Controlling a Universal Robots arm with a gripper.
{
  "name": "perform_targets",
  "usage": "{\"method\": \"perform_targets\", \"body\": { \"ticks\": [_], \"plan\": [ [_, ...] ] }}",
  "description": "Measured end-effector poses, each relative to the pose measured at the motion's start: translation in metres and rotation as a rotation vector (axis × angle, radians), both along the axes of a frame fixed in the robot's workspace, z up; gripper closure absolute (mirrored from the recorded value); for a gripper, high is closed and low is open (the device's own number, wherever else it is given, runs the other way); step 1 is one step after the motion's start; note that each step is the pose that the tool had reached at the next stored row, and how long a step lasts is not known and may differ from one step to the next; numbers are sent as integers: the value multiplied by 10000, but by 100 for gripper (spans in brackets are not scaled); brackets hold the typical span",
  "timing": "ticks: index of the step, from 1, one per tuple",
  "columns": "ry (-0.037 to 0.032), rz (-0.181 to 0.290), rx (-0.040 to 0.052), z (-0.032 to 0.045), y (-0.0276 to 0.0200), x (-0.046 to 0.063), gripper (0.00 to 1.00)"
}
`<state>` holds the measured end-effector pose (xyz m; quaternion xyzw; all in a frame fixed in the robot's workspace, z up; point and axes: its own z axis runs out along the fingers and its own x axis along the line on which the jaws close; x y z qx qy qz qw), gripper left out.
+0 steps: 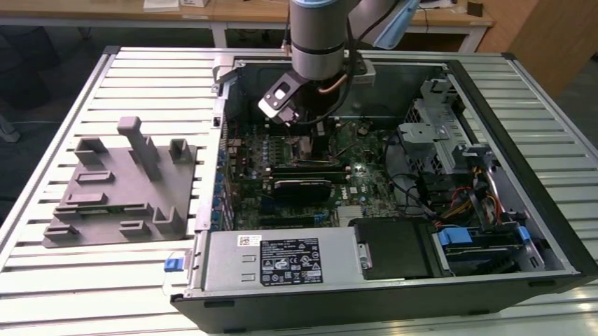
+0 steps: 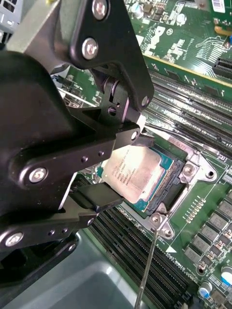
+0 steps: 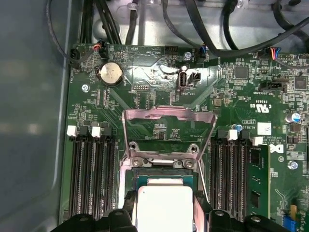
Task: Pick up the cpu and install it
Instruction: 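Place the cpu into insertion slot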
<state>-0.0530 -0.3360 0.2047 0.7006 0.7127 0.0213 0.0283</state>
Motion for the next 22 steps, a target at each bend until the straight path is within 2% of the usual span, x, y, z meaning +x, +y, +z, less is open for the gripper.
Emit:
{"method": "perform_targets", "body": {
  "ticks": [22],
  "plan": [
    [2,-165,-3,-133,20,-6,46]
  ]
}}
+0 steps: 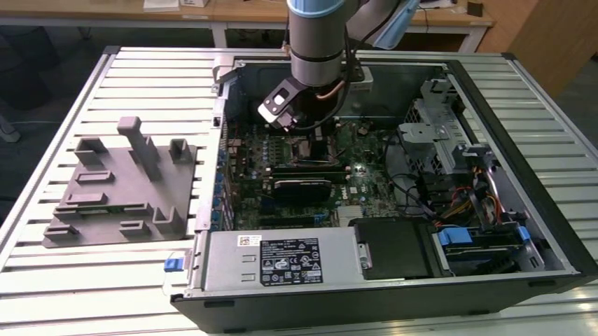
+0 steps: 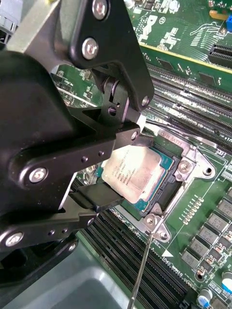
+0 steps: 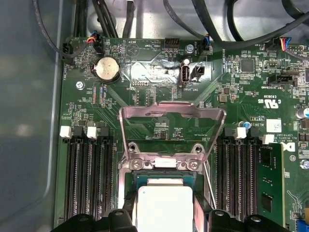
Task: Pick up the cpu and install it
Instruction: 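Place the cpu into insertion slot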
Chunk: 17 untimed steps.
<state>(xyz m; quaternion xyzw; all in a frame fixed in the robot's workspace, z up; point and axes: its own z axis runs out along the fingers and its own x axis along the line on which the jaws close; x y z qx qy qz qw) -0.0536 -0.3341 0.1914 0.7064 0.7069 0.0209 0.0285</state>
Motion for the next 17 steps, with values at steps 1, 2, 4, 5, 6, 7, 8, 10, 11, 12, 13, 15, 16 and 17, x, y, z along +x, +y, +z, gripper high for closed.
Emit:
{"method": "perform_targets", "body": {
  "ticks": [1,2,4,5,6,7,8,10,11,12,13,15,16,17],
  "plan": [
    [3,-11,-4,-8,1,-1,46],
    [3,-12,-4,-8,1,-1,46],
    [-1,-14,1,-11,2,0,46],
    [-1,-14,1,-11,2,0,46],
    [-1,-14,1,-11,2,0,46],
    [-2,-14,2,-11,2,0,46],
    [-1,-15,2,-11,2,0,46],
    [-7,-16,7,-13,3,1,45],
    [-9,-15,12,-15,4,1,45],
    [-6,-15,9,-14,4,1,45],
    [-4,-16,6,-13,3,1,39],
    [-1,-16,1,-10,2,0,39],
    [1,-17,-1,-5,2,0,39],
    [0,-17,1,3,2,0,39]
  ]
}}
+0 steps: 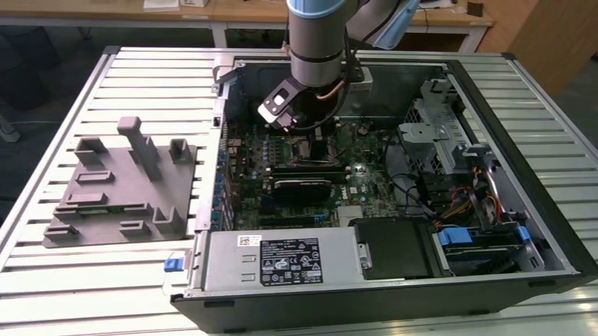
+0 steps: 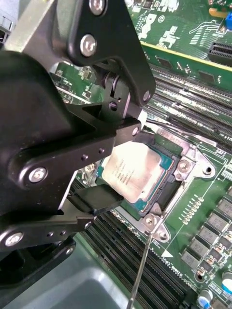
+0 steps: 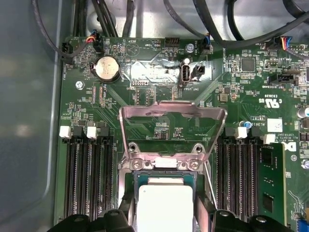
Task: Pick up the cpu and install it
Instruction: 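Place the cpu into insertion slot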
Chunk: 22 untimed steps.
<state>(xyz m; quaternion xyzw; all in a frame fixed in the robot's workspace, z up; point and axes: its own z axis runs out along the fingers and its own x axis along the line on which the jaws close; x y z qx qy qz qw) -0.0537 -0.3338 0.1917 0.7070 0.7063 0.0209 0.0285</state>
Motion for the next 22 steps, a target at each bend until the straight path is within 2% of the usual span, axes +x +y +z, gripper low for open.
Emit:
{"method": "perform_targets", "body": {
  "ticks": [12,14,15,17,18,20,21,22],
  "plan": [
    [-2,0,2,233,0,0,40],
    [-1,0,2,255,0,0,53],
    [-1,0,2,265,0,0,53],
    [-1,0,2,284,0,0,64],
    [-2,1,3,294,0,0,64],
    [0,1,2,317,0,0,76],
    [1,0,1,331,0,0,76],
    [1,0,1,343,0,0,82]
  ]
}}
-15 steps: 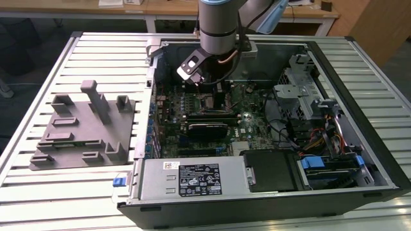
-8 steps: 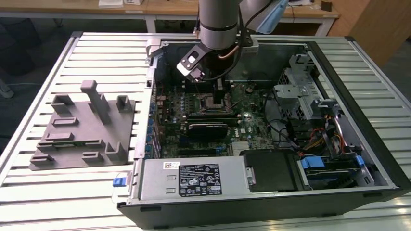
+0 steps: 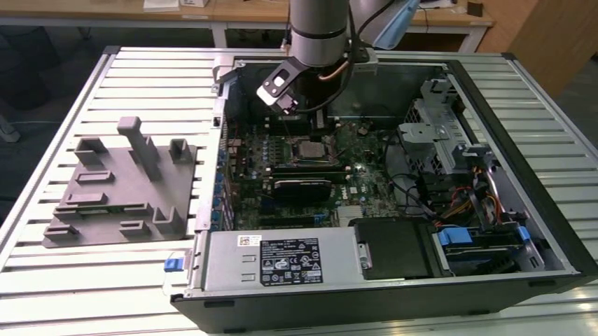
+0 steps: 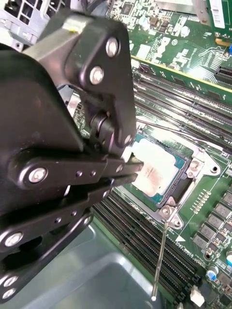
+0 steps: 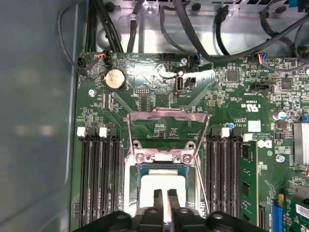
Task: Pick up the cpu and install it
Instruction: 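Place the cpu into insertion slot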
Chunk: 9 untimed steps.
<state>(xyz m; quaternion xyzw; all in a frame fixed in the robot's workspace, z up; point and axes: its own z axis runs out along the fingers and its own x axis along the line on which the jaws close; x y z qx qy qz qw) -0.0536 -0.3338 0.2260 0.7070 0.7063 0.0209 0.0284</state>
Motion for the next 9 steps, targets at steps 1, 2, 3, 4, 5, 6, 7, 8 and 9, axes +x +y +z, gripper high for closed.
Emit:
{"method": "perform_targets", "body": {
  "ticks": [1,2,3,4,5,6,7,8,9],
  "plan": [
    [0,0,0,9,0,0,82],
    [0,0,1,17,0,0,88],
    [0,0,1,27,0,0,88],
    [-1,0,2,39,0,0,88],
    [0,0,1,52,0,0,88],
    [0,0,1,65,0,0,88],
    [0,0,0,75,0,0,88],
    [0,0,1,86,0,0,88],
    [0,0,0,97,0,0,88]
  ]
}}
